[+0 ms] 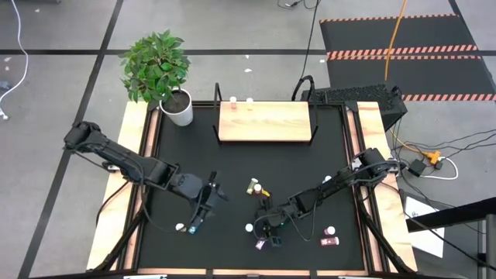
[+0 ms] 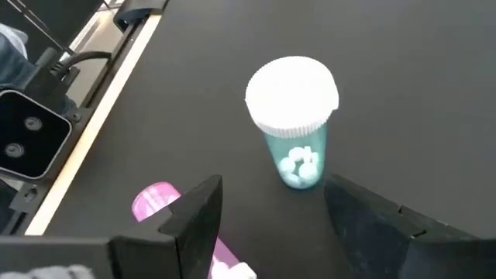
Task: Pick and place medicine bottles onto shelf by color
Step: Put the bottom right blue pill bottle on the shelf
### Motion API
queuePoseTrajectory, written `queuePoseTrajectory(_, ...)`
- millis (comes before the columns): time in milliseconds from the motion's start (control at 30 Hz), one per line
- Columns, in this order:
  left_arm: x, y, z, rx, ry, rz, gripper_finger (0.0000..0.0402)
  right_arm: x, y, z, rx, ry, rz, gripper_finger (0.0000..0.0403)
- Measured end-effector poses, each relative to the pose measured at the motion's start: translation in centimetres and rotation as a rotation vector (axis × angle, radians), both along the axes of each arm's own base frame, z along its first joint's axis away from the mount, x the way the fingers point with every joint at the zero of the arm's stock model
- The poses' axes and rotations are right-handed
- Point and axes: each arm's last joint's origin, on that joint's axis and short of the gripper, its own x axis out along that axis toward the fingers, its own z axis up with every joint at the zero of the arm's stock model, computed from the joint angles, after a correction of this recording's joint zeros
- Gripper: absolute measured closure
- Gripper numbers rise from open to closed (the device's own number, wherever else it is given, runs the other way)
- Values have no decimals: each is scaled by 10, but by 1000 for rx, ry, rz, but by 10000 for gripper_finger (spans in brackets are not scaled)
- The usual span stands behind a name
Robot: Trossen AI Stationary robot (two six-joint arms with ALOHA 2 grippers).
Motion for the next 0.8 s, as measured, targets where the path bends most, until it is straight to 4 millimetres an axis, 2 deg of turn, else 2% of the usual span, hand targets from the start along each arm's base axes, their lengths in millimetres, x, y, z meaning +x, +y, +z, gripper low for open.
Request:
queuePoseTrajectory(167, 0, 1, 1, 4, -11, 39, 170, 4, -4, 2, -73, -66, -5, 181)
queuePoseTrajectory(400, 2, 0, 4, 42, -61, 19, 170, 7, -9, 3, -82, -83, 7, 184)
queuePoseTrajectory(800, 6, 0, 10, 4, -127, 44, 170, 9, -7, 7, -6, -108, 75, 248)
